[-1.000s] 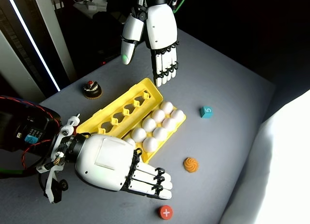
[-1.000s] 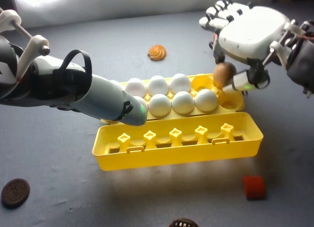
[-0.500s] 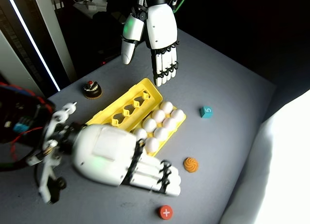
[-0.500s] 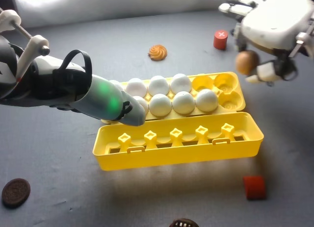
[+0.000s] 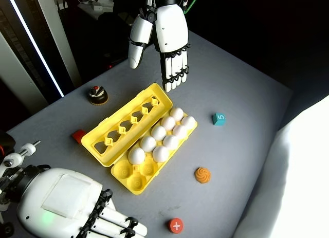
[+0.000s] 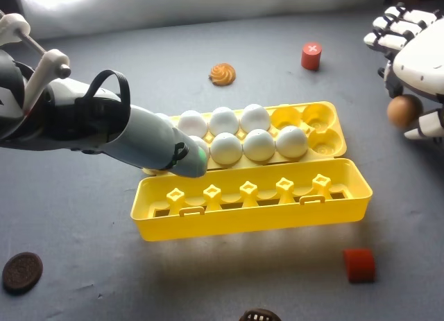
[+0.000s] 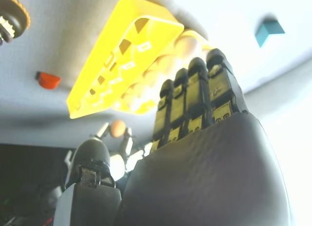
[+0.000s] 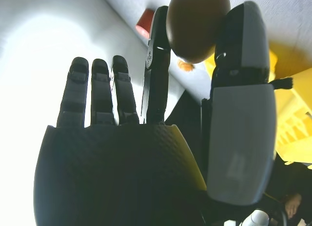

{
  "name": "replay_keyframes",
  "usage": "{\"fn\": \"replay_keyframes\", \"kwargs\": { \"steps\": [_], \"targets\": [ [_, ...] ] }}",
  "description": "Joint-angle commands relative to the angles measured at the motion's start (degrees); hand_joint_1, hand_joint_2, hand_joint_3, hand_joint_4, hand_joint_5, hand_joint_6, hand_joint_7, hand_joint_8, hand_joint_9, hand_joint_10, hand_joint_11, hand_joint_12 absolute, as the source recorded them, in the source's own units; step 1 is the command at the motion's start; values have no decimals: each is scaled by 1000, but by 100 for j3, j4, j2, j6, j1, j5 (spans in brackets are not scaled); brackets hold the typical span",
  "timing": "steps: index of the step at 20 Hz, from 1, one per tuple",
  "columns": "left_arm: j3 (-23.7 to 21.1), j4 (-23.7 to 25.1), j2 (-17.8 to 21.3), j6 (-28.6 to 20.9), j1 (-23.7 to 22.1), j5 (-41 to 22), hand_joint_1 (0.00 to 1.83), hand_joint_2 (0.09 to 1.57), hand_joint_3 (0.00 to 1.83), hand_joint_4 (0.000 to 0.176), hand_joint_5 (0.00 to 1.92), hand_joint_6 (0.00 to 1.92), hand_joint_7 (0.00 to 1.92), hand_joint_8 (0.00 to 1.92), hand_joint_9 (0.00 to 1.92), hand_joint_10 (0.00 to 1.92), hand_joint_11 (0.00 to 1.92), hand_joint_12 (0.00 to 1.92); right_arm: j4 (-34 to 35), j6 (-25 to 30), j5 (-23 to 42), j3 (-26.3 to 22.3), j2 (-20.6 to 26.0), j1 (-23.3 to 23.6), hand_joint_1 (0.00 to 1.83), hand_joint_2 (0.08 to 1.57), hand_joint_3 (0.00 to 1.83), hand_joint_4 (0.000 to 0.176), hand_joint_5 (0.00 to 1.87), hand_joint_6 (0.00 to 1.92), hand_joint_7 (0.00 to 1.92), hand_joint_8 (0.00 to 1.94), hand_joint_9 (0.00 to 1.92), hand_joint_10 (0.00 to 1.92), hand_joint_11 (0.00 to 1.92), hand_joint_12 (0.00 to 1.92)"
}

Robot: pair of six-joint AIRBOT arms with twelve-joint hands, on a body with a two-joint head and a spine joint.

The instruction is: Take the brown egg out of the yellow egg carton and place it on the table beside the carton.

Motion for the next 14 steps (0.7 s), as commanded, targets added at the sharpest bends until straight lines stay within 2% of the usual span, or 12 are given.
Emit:
{"fn": "replay_keyframes", "kwargs": {
  "steps": [1, 2, 3, 6, 7, 8, 9, 10, 11, 12, 13, 14],
  "targets": [
    [10, 190, 17, -28, -37, -241, 0, 1193, 0, 0, 94, 1, 69, 1, 50, 1, 22, 17, -177, -23, 639, 68, 33, 13, 1091, 1066, 1, 56, 1092, 802, 121, 3, 0, 0, 0, 0],
    [10, 190, 17, -28, -37, -241, 0, 1198, 3, 0, 80, 0, 55, 0, 33, 0, 7, 11, -177, -23, 638, 109, 3, 5, 1084, 1065, 0, 78, 1093, 803, 118, 1, 0, 0, 0, 0],
    [11, 190, 17, -28, -37, -241, 0, 1200, 3, 0, 86, 3, 59, 3, 37, 3, 9, 12, -177, -32, 637, 161, -48, 1, 1072, 1066, 0, 109, 1089, 809, 116, 0, 0, 0, 0, 0],
    [11, 190, 17, -28, -37, -241, 0, 1202, 1, 0, 142, 6, 123, 8, 94, 9, 38, 36, -177, -85, 635, 291, -205, 2, 1070, 1066, 0, 117, 1088, 810, 134, 7, 0, 0, 0, 0],
    [11, 190, 17, -28, -37, -241, 0, 1195, 0, 0, 132, 1, 110, 1, 82, 1, 34, 38, -178, -134, 635, 349, -302, 17, 1055, 1071, 1, 145, 1073, 832, 132, 4, 0, 0, 0, 0],
    [11, 190, 17, -28, -37, -241, 0, 1195, 0, 0, 174, 9, 154, 5, 131, 1, 6, 200, -178, -150, 635, 380, -377, 50, 1062, 1068, 0, 131, 1082, 817, 139, 3, 0, 0, 0, 0],
    [12, 190, 17, -28, -37, -241, 0, 1194, 0, 0, 180, 6, 160, 3, 135, 0, 0, 244, -178, -166, 635, 396, -423, 75, 1068, 1069, 0, 112, 1081, 820, 140, 2, 0, 0, 0, 0],
    [12, 190, 17, -28, -37, -241, 0, 1194, 0, 0, 181, 5, 161, 2, 136, 0, 0, 253, -178, -182, 635, 419, -499, 119, 1069, 1070, 0, 108, 1080, 820, 141, 2, 0, 0, 0, 0],
    [12, 190, 18, -28, -36, -241, 0, 1199, 1, 0, 173, 1, 150, 2, 127, 1, 0, 217, -178, -186, 635, 433, -546, 148, 1062, 1071, 0, 128, 1076, 827, 143, 2, 0, 0, 0, 0],
    [12, 190, 18, -29, -35, -241, 0, 1203, 2, 0, 116, 2, 100, 6, 77, 1, 0, 90, -178, -213, 635, 445, -605, 182, 1060, 1071, 1, 132, 1076, 829, 143, 2, 0, 0, 0, 0],
    [13, 190, 18, -30, -35, -241, 0, 1196, 1, 0, 133, 2, 110, 3, 97, 2, 0, 185, -178, -223, 635, 453, -636, 201, 1056, 1071, 0, 144, 1075, 829, 140, 0, 0, 0, 0, 0],
    [14, 190, 18, -30, -34, -241, 0, 1199, 2, 0, 124, 2, 96, 3, 81, 3, 0, 157, -178, -223, 636, 476, -675, 227, 1069, 1069, 0, 110, 1081, 821, 147, 2, 0, 0, 0, 0]
  ]
}}
